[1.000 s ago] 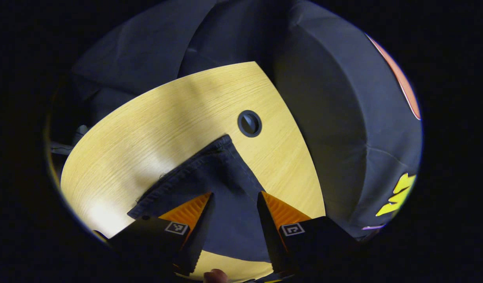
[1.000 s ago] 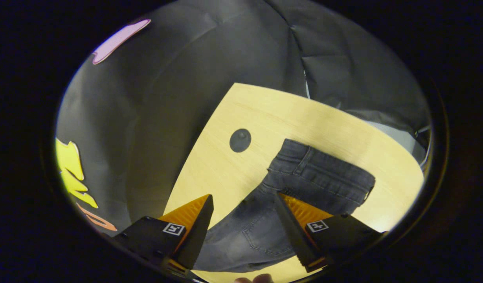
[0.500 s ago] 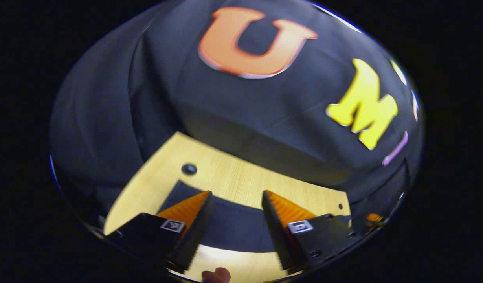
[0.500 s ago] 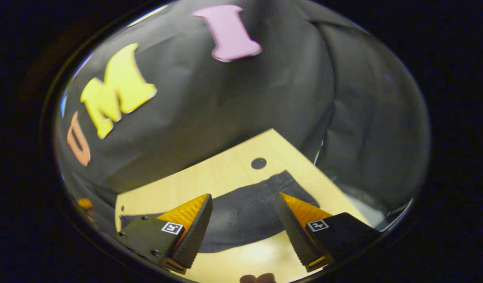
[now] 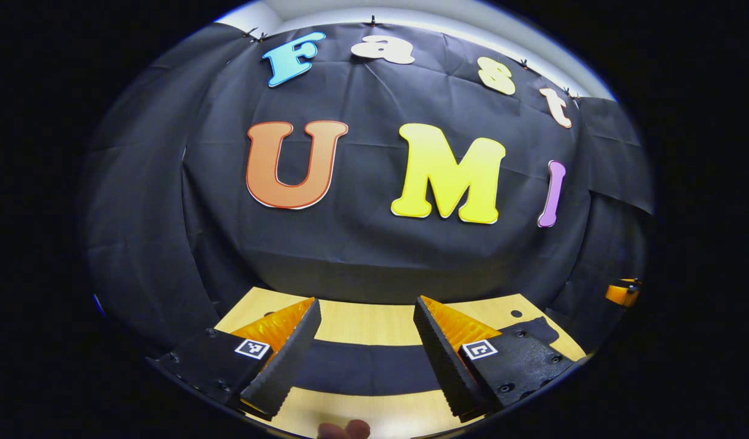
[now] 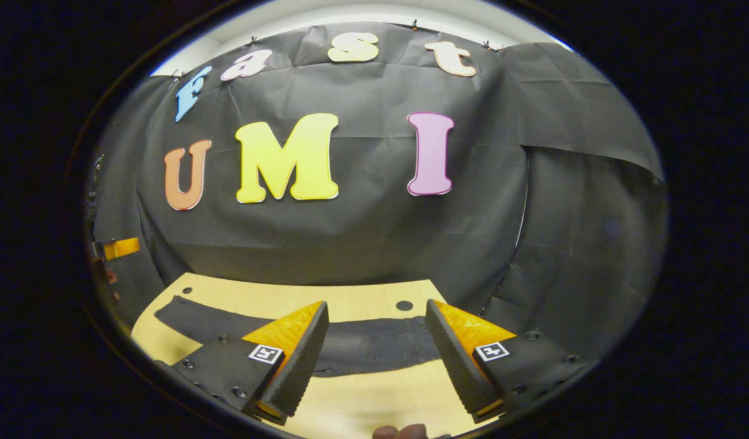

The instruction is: Grasp the waist and the cuffs of the jeans and fold them to make the two legs overlap; first hold the waist and fold one-third of the jeans toward the cuffs, then hold the cuffs and fold the remaining one-third in the same direction to finish folding.

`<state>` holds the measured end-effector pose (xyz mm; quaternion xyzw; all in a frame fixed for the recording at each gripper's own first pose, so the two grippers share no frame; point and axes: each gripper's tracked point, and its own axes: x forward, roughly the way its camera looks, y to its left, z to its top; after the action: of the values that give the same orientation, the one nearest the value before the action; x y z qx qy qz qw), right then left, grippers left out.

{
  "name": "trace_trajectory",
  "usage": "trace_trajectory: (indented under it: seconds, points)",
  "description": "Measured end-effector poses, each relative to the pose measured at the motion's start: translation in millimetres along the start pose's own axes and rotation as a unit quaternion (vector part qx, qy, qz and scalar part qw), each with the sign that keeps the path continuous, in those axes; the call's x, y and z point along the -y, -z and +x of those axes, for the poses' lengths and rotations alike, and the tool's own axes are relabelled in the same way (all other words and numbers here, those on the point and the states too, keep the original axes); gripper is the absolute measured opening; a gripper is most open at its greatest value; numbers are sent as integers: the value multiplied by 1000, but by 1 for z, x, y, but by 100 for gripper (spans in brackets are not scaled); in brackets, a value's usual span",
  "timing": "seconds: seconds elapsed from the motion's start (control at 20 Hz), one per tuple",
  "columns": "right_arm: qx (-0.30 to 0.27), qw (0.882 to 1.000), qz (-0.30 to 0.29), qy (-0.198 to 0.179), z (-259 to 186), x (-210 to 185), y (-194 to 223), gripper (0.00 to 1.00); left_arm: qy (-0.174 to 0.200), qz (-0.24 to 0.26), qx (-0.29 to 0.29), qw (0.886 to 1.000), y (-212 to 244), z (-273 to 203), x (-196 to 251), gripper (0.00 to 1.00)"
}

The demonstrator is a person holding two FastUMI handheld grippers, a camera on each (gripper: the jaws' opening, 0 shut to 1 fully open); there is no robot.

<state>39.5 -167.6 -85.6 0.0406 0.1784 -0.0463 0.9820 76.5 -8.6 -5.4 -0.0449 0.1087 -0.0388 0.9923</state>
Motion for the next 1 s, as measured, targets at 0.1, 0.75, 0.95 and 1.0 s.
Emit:
trace_trajectory:
  seconds: [0.1,0.75,0.95,1.0]
  points:
    - [-13,1000,1,3,0,6,14,97,-1,6,-7,1000,11,-5,7,99]
    - [-115,984,118,62,145,129,156,98,-9,7,-66,998,30,15,62,98]
    - [-144,974,152,82,206,157,196,99,-22,1,-79,997,32,19,71,99]
    - [-149,973,155,86,218,163,206,99,-26,4,-82,996,36,19,72,99]
